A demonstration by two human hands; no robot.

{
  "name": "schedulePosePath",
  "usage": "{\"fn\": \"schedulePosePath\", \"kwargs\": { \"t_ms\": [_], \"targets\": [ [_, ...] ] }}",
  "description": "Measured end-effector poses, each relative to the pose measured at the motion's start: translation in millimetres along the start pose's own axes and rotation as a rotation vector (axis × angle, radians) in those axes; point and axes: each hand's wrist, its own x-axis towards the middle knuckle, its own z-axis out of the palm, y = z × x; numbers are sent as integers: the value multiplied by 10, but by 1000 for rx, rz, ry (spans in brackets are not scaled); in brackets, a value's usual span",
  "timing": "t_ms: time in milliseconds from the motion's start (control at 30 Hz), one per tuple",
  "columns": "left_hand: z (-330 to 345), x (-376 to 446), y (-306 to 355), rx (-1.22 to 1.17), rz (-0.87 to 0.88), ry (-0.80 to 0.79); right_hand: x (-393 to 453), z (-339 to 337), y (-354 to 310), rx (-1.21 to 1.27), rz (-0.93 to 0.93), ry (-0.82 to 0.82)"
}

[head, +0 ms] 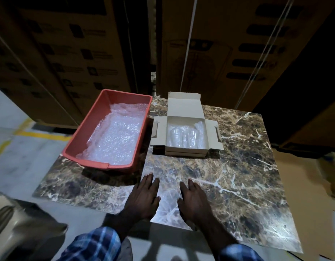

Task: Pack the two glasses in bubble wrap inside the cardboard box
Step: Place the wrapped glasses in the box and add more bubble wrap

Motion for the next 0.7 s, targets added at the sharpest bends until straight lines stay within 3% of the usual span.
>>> {"fn": "schedulePosePath", "kwargs": {
  "t_ms": [167,300,367,433,500,633,700],
  "targets": [
    [-640,-41,-61,-236,136,379,279,-553,-579,198,-48,428],
    [-1249,-86,-491,-335,119,600,529,-1065,-1186,356,-132,750],
    [-1556,-79,-812,-373,65,699,674,-1196,-1473,346,-234,849],
    [-1760,-37,-1178,-351,17,695,847,-1234,-1734,338,-333,876],
    [-1853,32,-1549,-269,-13,561,1003,-1207,-1969,316,-386,763],
    [-1797,151,-2085,-163,-88,233,1263,-1086,-2350,249,-311,155],
    [-1736,180,-2204,-163,-93,148,1383,-994,-2479,207,-278,-3]
  ]
}}
